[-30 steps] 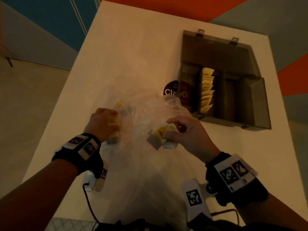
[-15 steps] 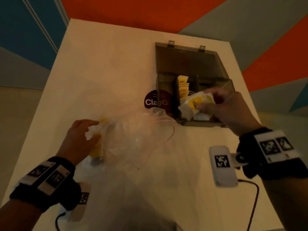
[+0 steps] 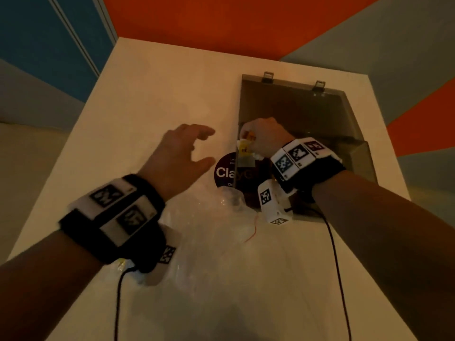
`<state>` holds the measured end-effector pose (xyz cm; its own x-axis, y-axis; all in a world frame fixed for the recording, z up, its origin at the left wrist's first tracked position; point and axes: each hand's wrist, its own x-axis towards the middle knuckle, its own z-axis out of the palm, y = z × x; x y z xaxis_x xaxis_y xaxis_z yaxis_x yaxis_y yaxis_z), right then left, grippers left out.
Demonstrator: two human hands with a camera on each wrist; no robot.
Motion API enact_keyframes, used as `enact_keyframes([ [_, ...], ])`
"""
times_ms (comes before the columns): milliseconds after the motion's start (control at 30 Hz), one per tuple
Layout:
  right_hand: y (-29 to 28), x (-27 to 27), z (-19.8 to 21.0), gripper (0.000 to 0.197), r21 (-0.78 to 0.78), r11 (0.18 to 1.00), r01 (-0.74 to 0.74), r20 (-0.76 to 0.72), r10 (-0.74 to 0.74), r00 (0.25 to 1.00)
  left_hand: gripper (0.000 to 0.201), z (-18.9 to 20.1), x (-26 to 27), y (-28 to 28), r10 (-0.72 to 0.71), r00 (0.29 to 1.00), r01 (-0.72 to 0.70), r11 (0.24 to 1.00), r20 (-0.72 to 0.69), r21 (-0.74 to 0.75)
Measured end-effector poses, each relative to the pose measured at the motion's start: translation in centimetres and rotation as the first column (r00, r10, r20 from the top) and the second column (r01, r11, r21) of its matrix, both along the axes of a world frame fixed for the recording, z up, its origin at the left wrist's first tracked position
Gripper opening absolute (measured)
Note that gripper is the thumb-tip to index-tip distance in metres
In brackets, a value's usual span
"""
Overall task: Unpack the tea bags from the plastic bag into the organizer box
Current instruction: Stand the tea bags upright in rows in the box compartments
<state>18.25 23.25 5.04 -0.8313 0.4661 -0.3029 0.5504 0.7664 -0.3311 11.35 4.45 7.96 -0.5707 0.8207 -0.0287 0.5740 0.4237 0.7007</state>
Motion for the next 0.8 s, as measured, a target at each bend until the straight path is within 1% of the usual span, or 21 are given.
enact_keyframes([
  [67,0.6,-0.2,-0.4,0.024,-0.028,0.999,-0.032,0.035,0.033,0.999,0.052,-0.8,0.1,2.0,-0.002,1.000,0.002,0.998,0.004,-0.065],
  [167,1.5,-0.3,-0.9,0.037,-0.082,0.993,-0.082,0.114,0.092,0.989,0.058,-2.2,0.4,4.7,-0.008,1.000,0.011,0.987,0.023,-0.163],
  [200,1.9,-0.2,-1.0,0.043,-0.104,0.992,-0.077,0.106,0.088,0.990,0.059,-2.7,0.4,5.5,-0.013,0.999,0.019,0.982,0.035,-0.190],
  [267,2.9,0.0,-1.0,0.051,-0.200,0.979,-0.026,0.034,0.033,0.999,0.060,-3.6,0.6,7.0,-0.048,0.998,0.053,0.964,0.027,-0.261],
  [367,4.3,0.6,-0.3,0.056,-0.307,0.952,0.010,-0.052,-0.027,0.998,0.056,-4.5,0.8,8.7,-0.145,0.985,0.102,0.927,-0.092,-0.362],
  [467,5.1,1.1,-0.3,0.050,-0.358,0.933,0.042,-0.077,-0.074,0.994,0.053,-4.8,0.8,9.9,-0.191,0.960,0.091,0.903,-0.204,-0.420],
  [567,5.4,1.5,-0.9,0.045,-0.411,0.909,0.070,-0.081,-0.113,0.990,0.047,-5.1,0.9,10.9,-0.260,0.911,0.072,0.866,-0.321,-0.495],
  [633,5.5,1.6,-1.2,0.042,-0.406,0.911,0.064,-0.089,-0.110,0.990,0.043,-5.4,0.9,11.4,-0.281,0.886,0.046,0.845,-0.369,-0.532],
  [667,5.4,1.5,-1.2,0.039,-0.379,0.924,0.050,-0.097,-0.093,0.991,0.040,-5.6,0.9,11.6,-0.286,0.881,0.040,0.838,-0.376,-0.543],
  [733,5.2,1.2,-1.3,0.034,-0.278,0.961,0.017,-0.119,-0.051,0.992,0.036,-5.9,1.0,11.7,-0.300,0.873,0.043,0.834,-0.385,-0.550],
  [800,4.9,0.8,-1.6,0.031,-0.198,0.980,-0.009,-0.121,-0.016,0.992,0.032,-6.1,0.9,11.7,-0.315,0.858,0.052,0.840,-0.407,-0.539],
])
